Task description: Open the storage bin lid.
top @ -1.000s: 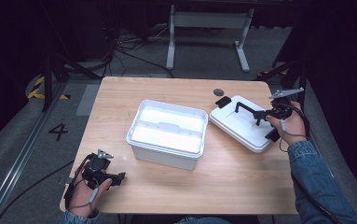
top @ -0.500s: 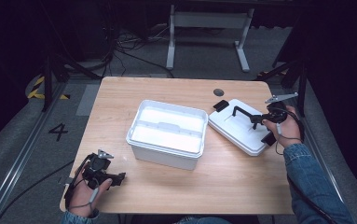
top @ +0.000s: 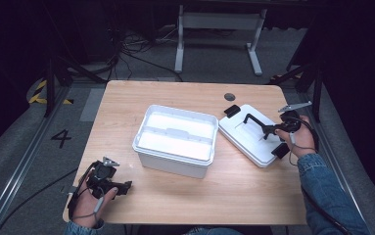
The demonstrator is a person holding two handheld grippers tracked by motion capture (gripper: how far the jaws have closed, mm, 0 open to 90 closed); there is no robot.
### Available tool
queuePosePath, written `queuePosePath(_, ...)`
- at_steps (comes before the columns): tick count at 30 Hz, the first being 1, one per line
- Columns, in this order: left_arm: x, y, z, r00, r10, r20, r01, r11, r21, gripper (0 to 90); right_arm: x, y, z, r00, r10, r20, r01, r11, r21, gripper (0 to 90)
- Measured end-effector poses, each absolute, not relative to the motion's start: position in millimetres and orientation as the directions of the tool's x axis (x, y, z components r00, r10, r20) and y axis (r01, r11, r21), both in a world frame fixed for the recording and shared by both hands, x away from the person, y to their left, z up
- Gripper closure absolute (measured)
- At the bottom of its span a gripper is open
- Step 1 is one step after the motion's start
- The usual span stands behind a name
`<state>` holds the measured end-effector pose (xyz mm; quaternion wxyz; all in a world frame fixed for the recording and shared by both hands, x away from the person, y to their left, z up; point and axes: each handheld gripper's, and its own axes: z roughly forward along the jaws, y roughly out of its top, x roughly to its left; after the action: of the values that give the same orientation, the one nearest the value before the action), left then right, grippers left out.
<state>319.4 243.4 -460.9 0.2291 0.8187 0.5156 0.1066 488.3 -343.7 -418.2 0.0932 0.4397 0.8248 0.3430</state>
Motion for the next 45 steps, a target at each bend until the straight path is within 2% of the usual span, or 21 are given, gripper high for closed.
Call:
queuePosePath(11,318.8,243.9,-459.6,0.441,0.895,-0.066,0.795,-0.356,0.492,16.0,488.2,-343.7,-425.2,-0.588,0.794,0.153,0.675,0.377,0.635,83.9)
queuePosePath(12,318.7,243.8,-459.5,0.442,0.895,-0.066,0.795,-0.356,0.492,16.0,488.3,-343.7,-425.1,-0.586,0.795,0.153,0.676,0.376,0.634,81.9)
queuePosePath(14,318.5,243.3,-459.4,0.439,0.896,-0.071,0.797,-0.351,0.492,16.0,488.2,-343.8,-425.1,-0.577,0.803,0.149,0.672,0.363,0.646,71.6)
queuePosePath(18,318.9,243.8,-459.5,0.442,0.895,-0.066,0.794,-0.356,0.493,16.0,488.1,-344.4,-424.9,-0.569,0.809,0.148,0.661,0.343,0.668,61.2)
queuePosePath(24,319.1,243.5,-459.7,0.436,0.897,-0.066,0.796,-0.351,0.493,16.0,486.7,-345.5,-416.3,-0.57,0.813,0.123,0.629,0.334,0.702,52.8)
queuePosePath(35,319.1,243.5,-459.9,0.437,0.897,-0.068,0.796,-0.351,0.493,16.0,476.0,-339.7,-387.5,-0.6,0.792,0.113,0.586,0.339,0.736,51.5)
queuePosePath(45,318.8,243.9,-459.1,0.44,0.896,-0.065,0.793,-0.353,0.496,16.1,447.7,-329.0,-364.3,-0.649,0.752,0.114,0.543,0.353,0.761,50.3)
